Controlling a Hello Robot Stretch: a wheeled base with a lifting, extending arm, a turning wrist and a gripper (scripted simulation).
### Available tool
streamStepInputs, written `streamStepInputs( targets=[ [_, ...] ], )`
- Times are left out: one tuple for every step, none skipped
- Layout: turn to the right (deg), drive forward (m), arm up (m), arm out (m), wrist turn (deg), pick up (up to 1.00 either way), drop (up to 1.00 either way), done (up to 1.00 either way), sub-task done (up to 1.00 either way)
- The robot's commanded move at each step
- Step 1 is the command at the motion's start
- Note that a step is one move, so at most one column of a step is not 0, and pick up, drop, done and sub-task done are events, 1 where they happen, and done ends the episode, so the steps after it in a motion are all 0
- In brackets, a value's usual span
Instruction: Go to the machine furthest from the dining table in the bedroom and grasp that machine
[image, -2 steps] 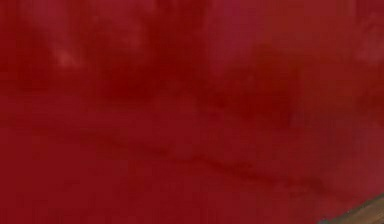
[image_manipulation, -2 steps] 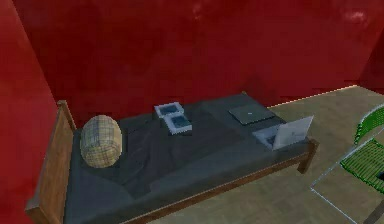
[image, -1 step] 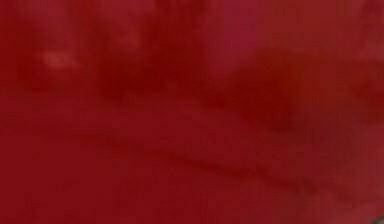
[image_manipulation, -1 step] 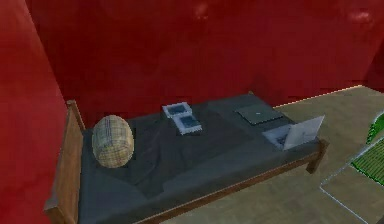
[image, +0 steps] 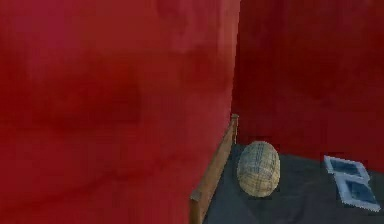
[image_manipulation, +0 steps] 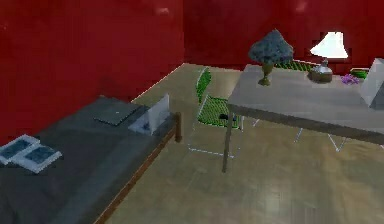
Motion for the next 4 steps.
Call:
streamStepInputs(
  targets=[
    [45.0,0.0,0.0,0.0,0.0,0.0,0.0,0.0,0.0],
    [45.0,0.0,0.0,0.0,0.0,0.0,0.0,0.0,0.0],
    [21.0,0.0,0.0,0.0,0.0,0.0,0.0,0.0,0.0],
    [0.0,0.25,0.0,0.0,0.0,0.0,0.0,0.0,0.0]
  ],
)
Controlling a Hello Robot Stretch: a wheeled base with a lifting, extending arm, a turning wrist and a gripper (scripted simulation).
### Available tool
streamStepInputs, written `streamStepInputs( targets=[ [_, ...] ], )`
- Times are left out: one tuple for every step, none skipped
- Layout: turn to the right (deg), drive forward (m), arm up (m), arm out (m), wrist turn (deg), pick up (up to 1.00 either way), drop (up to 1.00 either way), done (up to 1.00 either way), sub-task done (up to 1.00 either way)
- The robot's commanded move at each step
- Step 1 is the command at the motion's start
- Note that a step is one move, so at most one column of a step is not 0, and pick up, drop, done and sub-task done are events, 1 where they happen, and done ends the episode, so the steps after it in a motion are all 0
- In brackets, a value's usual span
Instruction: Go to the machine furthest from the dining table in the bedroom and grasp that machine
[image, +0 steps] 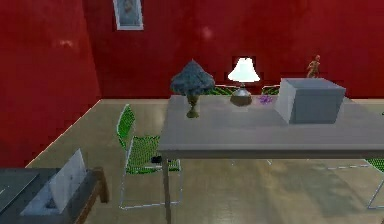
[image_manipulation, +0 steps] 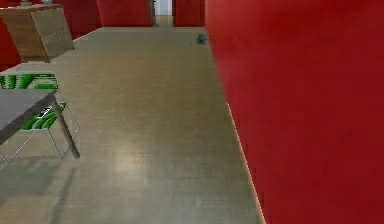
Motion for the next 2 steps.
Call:
streamStepInputs(
  targets=[
    [-18.0,0.0,0.0,0.0,0.0,0.0,0.0,0.0,0.0],
    [0.0,0.35,0.0,0.0,0.0,0.0,0.0,0.0,0.0]
  ],
)
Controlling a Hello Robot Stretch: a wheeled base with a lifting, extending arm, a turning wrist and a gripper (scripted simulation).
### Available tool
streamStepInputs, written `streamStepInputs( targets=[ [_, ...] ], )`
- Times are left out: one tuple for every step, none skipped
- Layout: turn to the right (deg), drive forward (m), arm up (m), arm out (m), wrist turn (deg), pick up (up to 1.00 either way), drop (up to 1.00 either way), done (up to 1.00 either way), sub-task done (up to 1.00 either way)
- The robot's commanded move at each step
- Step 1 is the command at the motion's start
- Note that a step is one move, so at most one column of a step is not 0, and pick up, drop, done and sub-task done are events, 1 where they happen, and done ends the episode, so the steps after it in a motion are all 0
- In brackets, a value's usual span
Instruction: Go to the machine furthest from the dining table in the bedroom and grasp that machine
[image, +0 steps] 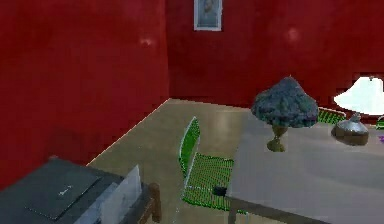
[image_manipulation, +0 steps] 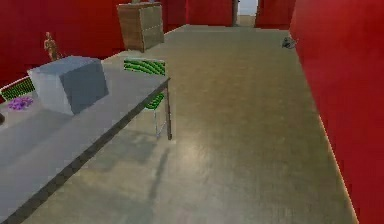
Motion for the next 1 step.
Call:
streamStepInputs(
  targets=[
    [-15.0,0.0,0.0,0.0,0.0,0.0,0.0,0.0,0.0]
  ],
)
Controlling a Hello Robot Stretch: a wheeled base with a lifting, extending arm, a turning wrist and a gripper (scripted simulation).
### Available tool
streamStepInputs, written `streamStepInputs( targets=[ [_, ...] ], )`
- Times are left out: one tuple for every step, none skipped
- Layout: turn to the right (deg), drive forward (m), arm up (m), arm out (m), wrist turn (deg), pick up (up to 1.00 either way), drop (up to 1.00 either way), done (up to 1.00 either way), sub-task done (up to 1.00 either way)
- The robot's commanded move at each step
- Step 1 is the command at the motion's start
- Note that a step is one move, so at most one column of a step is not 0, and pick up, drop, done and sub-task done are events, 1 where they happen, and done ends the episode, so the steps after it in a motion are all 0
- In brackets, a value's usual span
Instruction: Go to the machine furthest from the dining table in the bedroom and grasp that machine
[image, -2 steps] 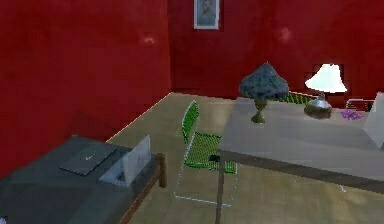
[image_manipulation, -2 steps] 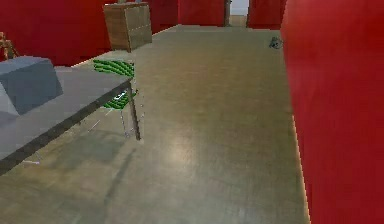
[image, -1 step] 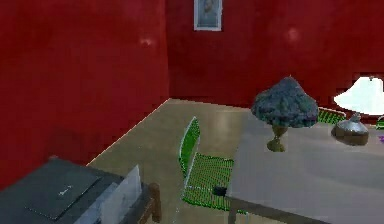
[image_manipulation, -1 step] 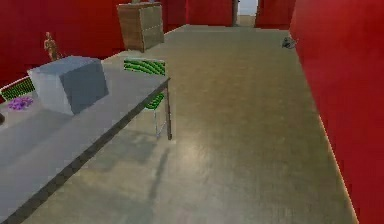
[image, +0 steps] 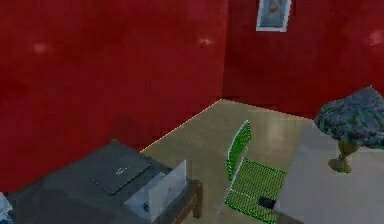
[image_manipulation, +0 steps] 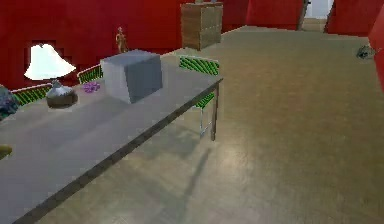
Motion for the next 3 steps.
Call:
streamStepInputs(
  targets=[
    [0.0,0.6,0.0,0.0,0.0,0.0,0.0,0.0,0.0],
    [-45.0,0.0,0.0,0.0,0.0,0.0,0.0,0.0,0.0],
    [-45.0,0.0,0.0,0.0,0.0,0.0,0.0,0.0,0.0]
  ],
)
